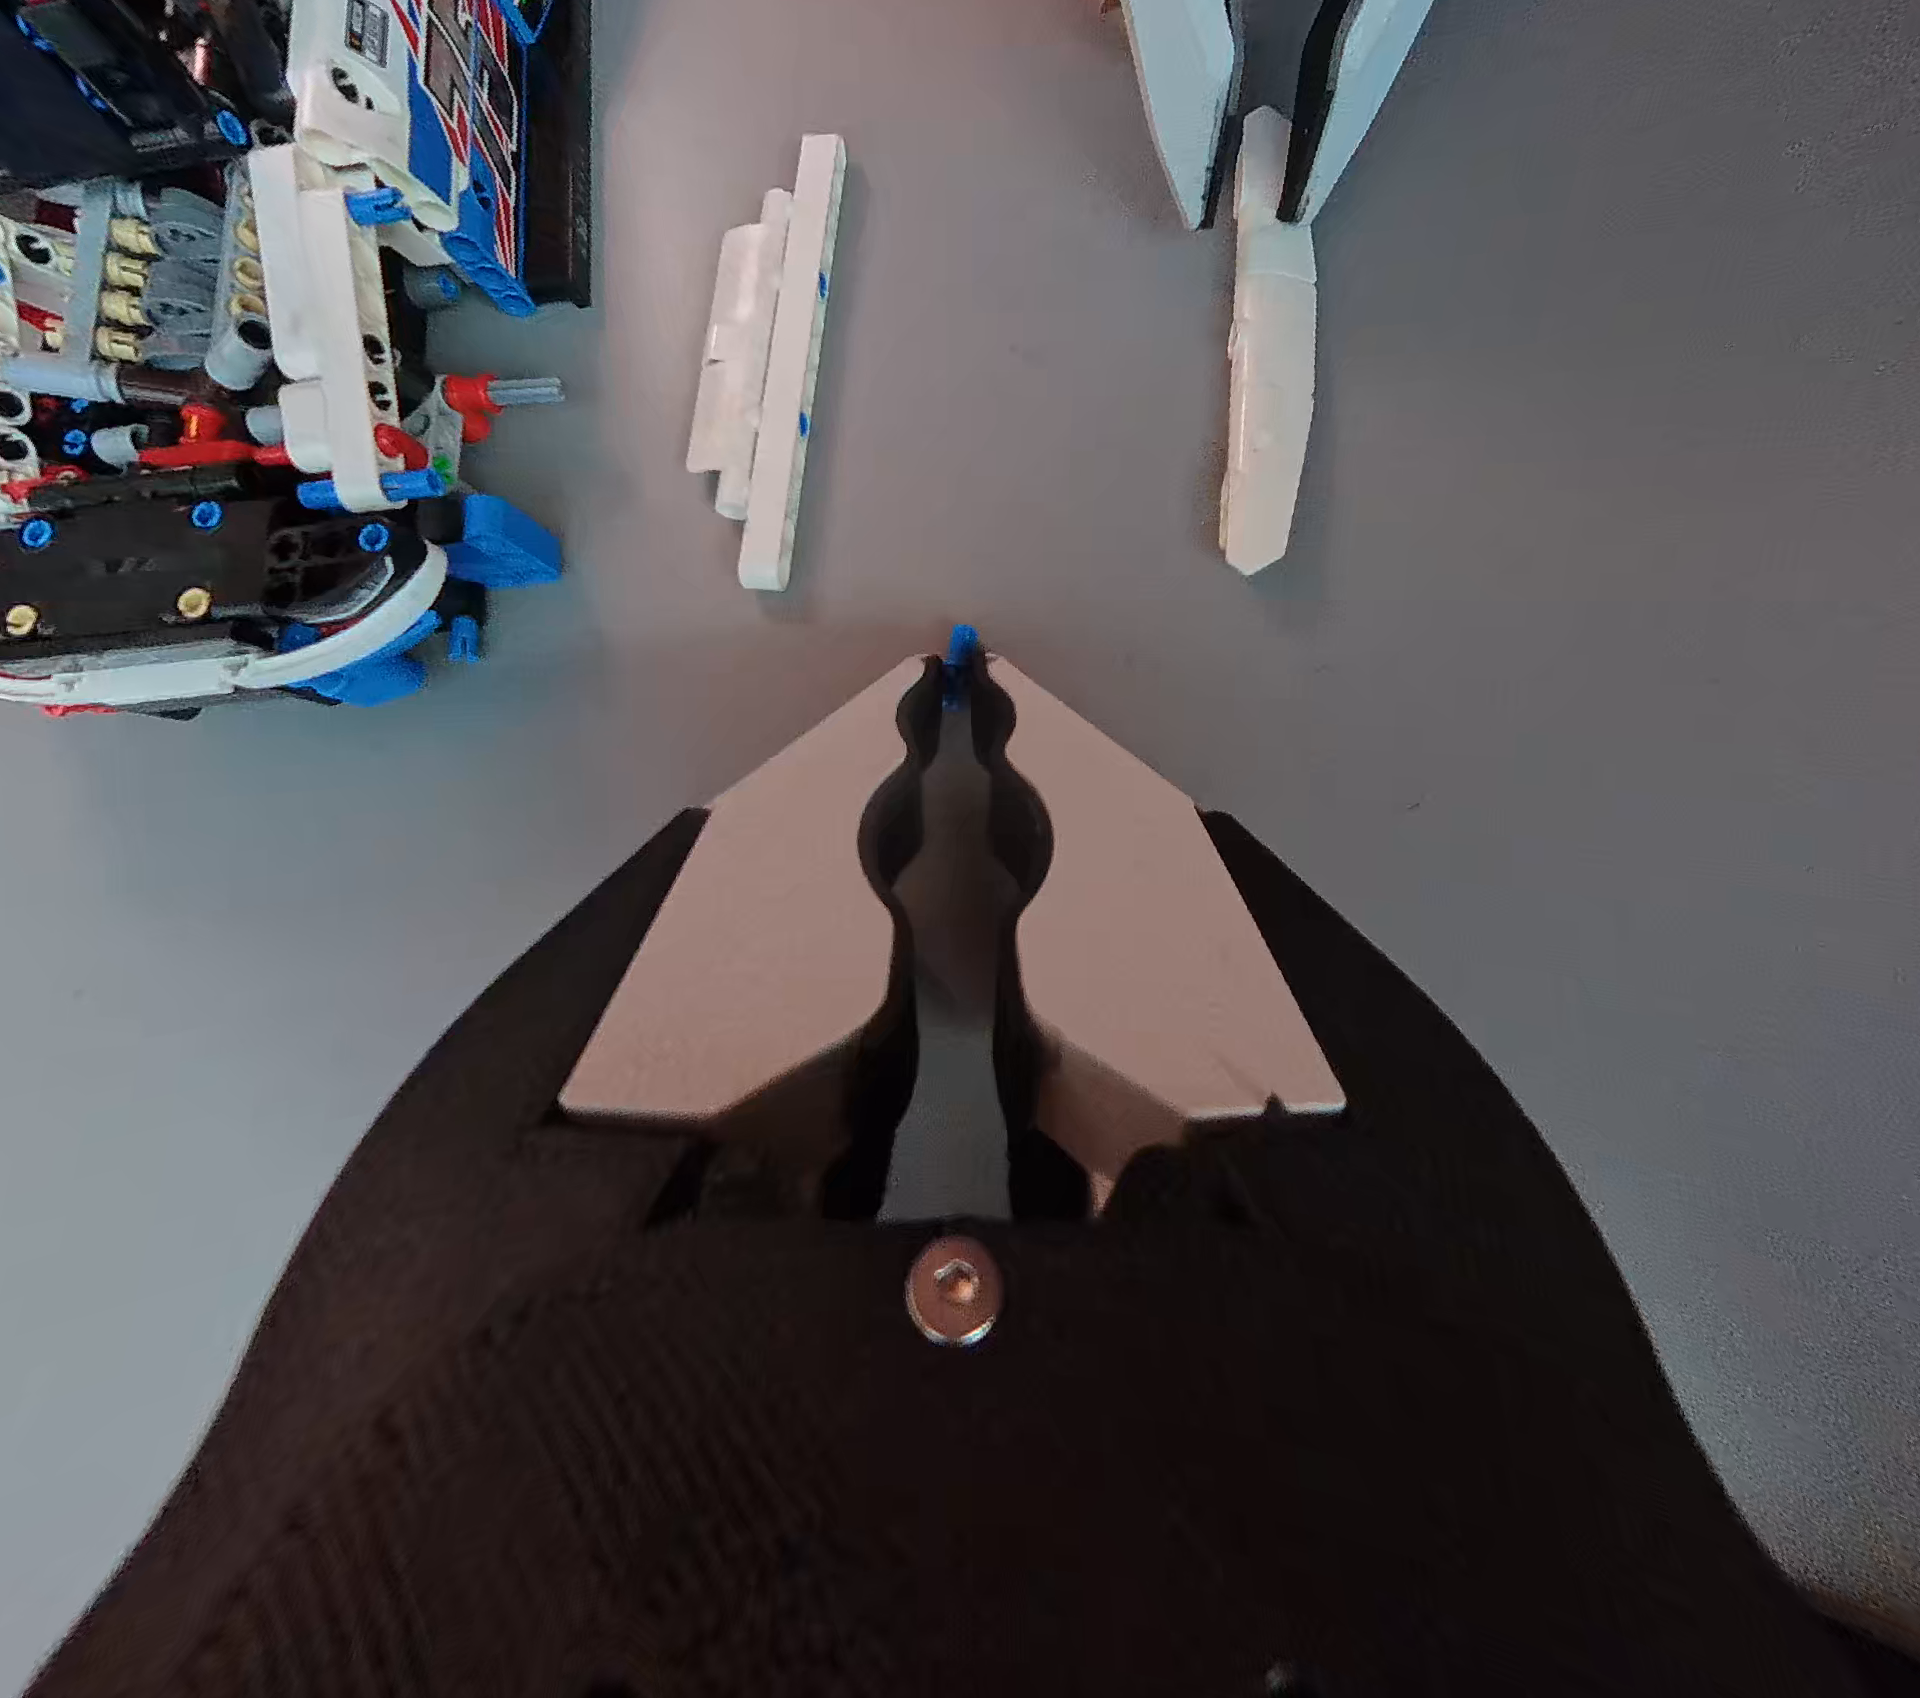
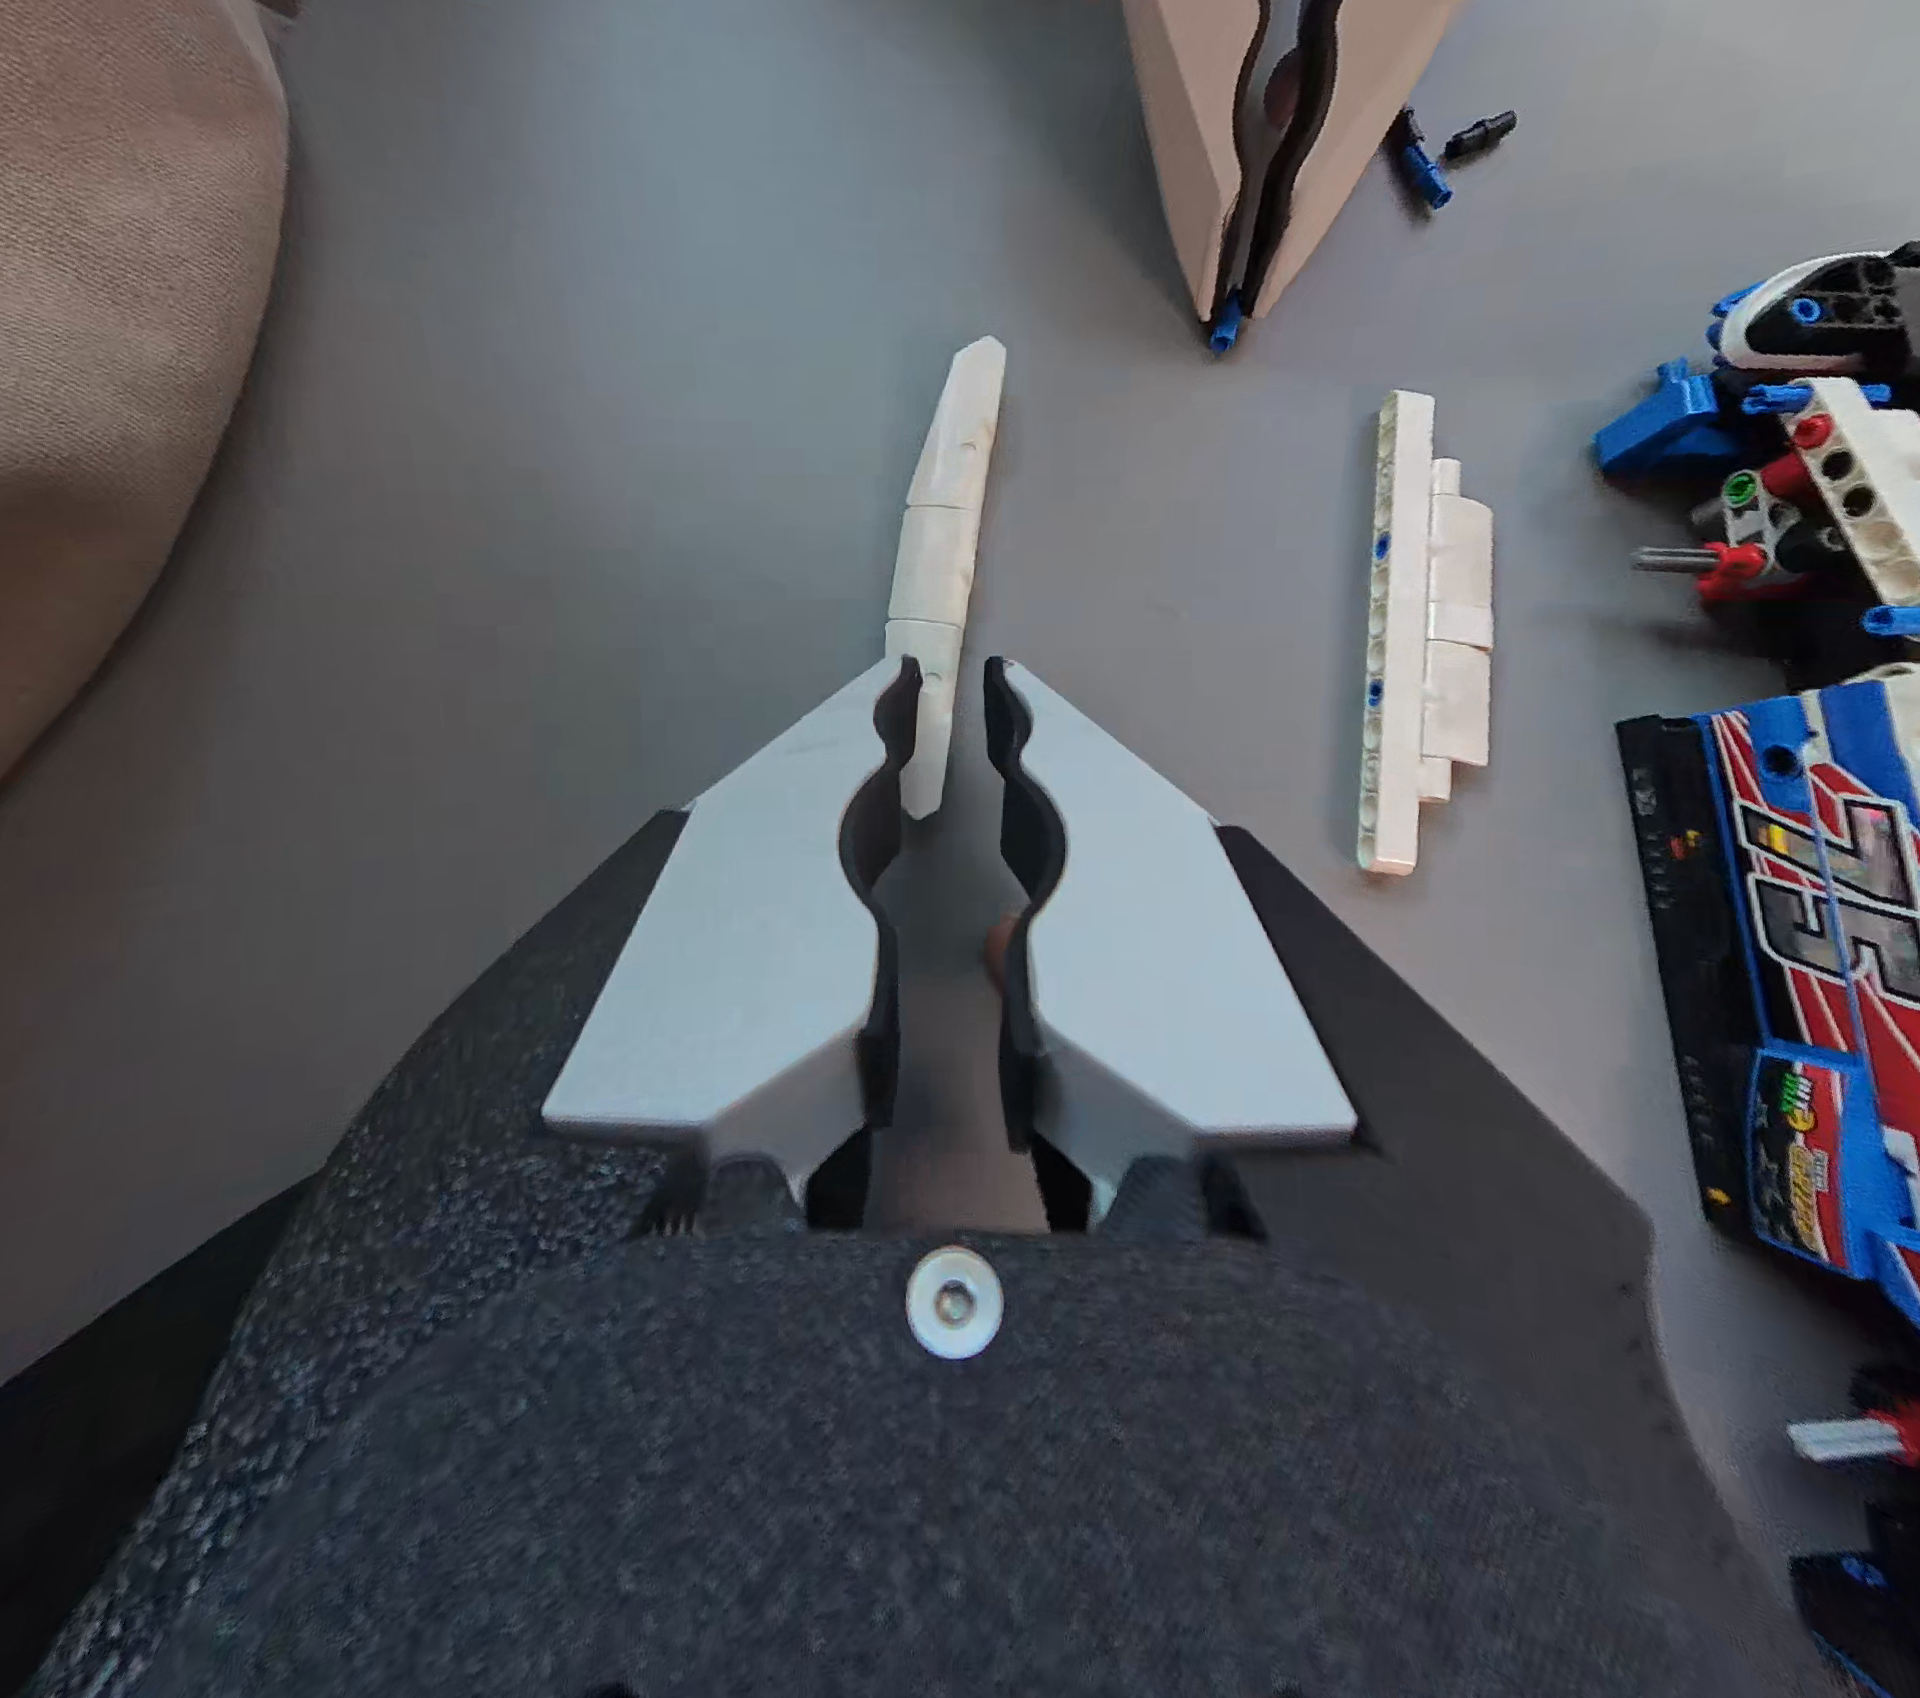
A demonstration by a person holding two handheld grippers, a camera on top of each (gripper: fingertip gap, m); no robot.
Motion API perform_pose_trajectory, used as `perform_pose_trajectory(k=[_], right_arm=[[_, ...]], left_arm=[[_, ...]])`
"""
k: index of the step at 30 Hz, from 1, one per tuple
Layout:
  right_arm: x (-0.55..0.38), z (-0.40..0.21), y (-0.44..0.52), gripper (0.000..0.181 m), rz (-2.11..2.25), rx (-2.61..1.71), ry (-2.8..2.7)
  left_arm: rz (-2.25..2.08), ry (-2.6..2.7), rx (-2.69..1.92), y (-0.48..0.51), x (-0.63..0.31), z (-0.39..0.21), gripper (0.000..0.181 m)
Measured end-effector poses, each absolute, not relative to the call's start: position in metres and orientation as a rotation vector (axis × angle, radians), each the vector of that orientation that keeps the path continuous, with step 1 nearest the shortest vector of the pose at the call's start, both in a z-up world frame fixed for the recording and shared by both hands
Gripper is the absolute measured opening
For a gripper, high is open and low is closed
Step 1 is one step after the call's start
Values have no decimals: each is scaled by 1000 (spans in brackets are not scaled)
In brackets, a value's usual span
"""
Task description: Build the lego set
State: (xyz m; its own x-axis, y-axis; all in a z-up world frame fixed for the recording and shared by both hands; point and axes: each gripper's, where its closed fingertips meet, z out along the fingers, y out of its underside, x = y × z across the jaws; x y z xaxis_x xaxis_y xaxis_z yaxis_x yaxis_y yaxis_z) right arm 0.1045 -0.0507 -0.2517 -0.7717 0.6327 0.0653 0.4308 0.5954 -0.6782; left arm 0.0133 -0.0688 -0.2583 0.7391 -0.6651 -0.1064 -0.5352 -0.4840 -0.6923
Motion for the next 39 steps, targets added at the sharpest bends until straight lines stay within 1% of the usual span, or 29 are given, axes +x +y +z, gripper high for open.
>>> perform_pose_trajectory(k=[1, 2, 4, 10, 16, 19, 23, 27, 29, 33, 36, 39], right_arm=[[105, -252, -51, 7, 949, -871, -2533], [106, -252, -53, 3, 949, -883, -2542], [105, -252, -53, 2, 943, -943, -2534], [97, -253, -47, 3, 953, -1163, -2474], [101, -246, -39, 6, 1025, -1223, -2464], [105, -253, -32, 5, 950, -1236, -2491], [115, -253, -55, 4, 979, -1127, -2585], [122, -236, -85, 6, 1161, -956, -2610], [116, -232, -75, 6, 1156, -974, -2551], [114, -243, -58, 5, 1036, -1028, -2556], [122, -254, -73, 5, 998, -952, -2640], [123, -244, -98, 7, 1119, -814, -2626]], left_arm=[[-228, 899, -2194, -68, 15, -258, 3], [-228, 897, -2187, -67, 17, -258, 3], [-227, 886, -2178, -64, 19, -258, 3], [-175, 848, -2168, -55, 20, -258, 2], [-161, 820, -2163, -52, 16, -257, 2], [-158, 800, -2154, -50, 14, -254, 2], [-135, 769, -2128, -47, 9, -248, 2], [-196, 713, -2081, -45, 11, -237, 2], [-281, 658, -2043, -45, 14, -227, 2], [-386, 562, -1945, -43, 12, -205, 2], [-435, 521, -1900, -43, 11, -195, 2], [-461, 515, -1860, -43, 14, -188, 2]])
